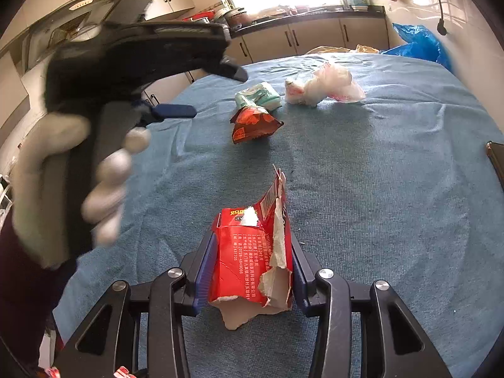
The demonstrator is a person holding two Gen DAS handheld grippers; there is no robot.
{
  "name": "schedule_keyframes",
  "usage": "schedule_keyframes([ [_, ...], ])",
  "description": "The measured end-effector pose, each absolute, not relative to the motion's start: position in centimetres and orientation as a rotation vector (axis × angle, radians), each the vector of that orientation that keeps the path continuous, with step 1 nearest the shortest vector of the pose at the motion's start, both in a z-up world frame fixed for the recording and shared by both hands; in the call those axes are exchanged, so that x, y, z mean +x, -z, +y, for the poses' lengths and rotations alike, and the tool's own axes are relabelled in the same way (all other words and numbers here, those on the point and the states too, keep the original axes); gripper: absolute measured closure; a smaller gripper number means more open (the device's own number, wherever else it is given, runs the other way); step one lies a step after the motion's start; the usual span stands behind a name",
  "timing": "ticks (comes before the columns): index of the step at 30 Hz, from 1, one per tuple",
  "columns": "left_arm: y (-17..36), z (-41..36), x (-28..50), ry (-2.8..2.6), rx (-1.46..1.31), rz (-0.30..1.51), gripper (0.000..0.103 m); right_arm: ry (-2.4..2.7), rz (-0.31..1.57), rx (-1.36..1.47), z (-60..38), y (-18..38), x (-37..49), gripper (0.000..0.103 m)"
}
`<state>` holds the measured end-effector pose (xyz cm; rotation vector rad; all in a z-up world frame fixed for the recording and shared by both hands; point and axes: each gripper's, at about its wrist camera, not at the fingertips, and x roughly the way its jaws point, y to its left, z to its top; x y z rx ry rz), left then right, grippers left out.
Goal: Collect trash
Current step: 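Grasp the torn red snack box with the right tool while the left tool grasps the green tissue pack, then carry the tissue pack and red snack box to the red basket and release both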
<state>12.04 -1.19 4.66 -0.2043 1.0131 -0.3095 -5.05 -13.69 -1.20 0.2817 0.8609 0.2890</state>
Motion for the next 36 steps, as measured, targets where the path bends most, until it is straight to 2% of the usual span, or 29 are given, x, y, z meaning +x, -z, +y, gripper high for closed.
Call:
schedule_keyframes([
  [7, -1.6, -3.6, 17.3, 0.263, -0.239, 1.107, 0.02, -0.286, 0.86, 0.284, -13.6, 1.2, -5.0, 0.056],
  [13, -1.1, -7.0, 17.3, 0.238, -0.108, 1.07, 0.02, -0.286, 0.859, 0.286, -13.6, 1.2, -5.1, 0.056],
  [14, -1.1, -7.6, 16.9, 0.235, -0.065, 1.063, 0.024, -0.286, 0.859, 0.286, -13.6, 1.2, -5.1, 0.056],
  [15, -1.2, -7.9, 16.4, 0.225, -0.02, 1.052, 0.05, -0.286, 0.858, 0.286, -13.6, 1.1, -5.2, 0.056],
  [16, -1.3, -8.0, 16.1, 0.227, 0.002, 1.05, 0.065, -0.286, 0.858, 0.284, -13.5, 1.1, -5.2, 0.056],
  [20, -2.5, -6.5, 14.2, 0.25, -0.018, 1.041, 0.077, -0.286, 0.856, 0.282, -13.3, 1.1, -5.3, 0.058],
  [22, -3.4, -5.1, 13.1, 0.257, -0.03, 1.023, 0.077, -0.288, 0.856, 0.295, -13.5, 1.2, -5.4, 0.061],
  [23, -4.0, -4.4, 12.5, 0.256, -0.039, 1.011, 0.077, -0.282, 0.854, 0.307, -13.7, 1.2, -5.5, 0.073],
  [25, -5.3, -2.5, 11.0, 0.256, -0.055, 0.985, 0.077, -0.287, 0.876, 0.33, -14.0, 1.5, -5.2, 0.091],
  [36, -8.0, 6.5, -1.5, 0.253, -0.077, 0.868, 0.077, -0.276, 0.832, 0.33, -14.4, 1.3, -5.8, 0.094],
])
